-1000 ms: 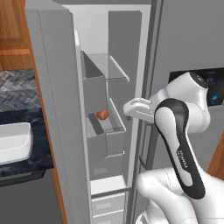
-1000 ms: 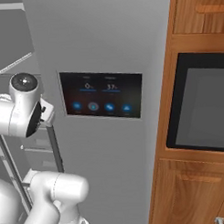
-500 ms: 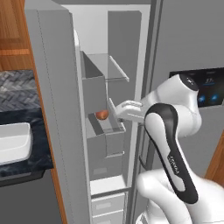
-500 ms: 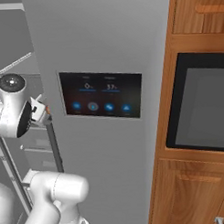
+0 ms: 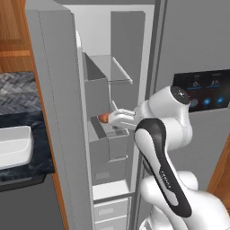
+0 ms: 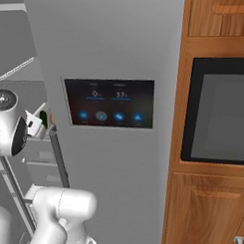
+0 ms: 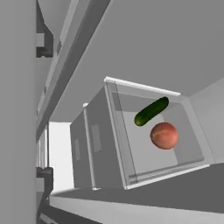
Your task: Take the onion and cucumber out of the freezer and place them in the tupperware container on the counter. Then put the tupperware containing the vegetables back in the freezer.
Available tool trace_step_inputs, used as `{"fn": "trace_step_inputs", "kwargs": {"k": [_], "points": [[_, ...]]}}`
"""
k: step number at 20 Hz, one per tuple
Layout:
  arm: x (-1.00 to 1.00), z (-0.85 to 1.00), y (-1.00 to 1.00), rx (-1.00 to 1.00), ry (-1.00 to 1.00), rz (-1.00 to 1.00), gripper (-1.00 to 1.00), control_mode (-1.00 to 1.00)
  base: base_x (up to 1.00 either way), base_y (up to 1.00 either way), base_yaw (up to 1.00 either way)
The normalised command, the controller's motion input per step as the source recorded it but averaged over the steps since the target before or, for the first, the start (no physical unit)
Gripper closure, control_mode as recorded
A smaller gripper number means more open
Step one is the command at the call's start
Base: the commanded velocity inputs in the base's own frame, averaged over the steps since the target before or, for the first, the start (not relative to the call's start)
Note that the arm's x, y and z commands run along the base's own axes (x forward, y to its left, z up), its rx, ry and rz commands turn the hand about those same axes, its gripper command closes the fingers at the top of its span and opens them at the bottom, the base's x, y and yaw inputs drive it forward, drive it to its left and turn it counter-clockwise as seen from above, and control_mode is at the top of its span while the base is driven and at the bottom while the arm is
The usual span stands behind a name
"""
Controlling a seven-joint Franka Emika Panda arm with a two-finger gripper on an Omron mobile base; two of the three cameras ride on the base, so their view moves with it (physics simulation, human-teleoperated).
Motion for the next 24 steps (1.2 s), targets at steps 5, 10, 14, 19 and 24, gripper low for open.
{"fn": "trace_step_inputs", "kwargs": {"k": [5, 10, 14, 19, 24], "points": [[0.23, -0.12, 0.24, 0.0, 0.0, -0.02, -1.0, -1.0, 0.0, 0.0, 0.0], [0.23, -0.04, 0.24, 0.0, -0.01, -0.02, -1.0, -1.0, 0.0, 0.0, 0.0], [0.25, -0.01, 0.1, 0.0, -0.01, -0.01, -1.0, -1.0, 0.0, 0.0, 0.0], [0.32, -0.12, 0.05, 0.0, -0.01, -0.02, -1.0, -1.0, 0.0, 0.0, 0.0], [0.38, -0.18, 0.02, -0.01, -0.01, -0.01, -1.0, -1.0, 0.0, 0.0, 0.0]]}}
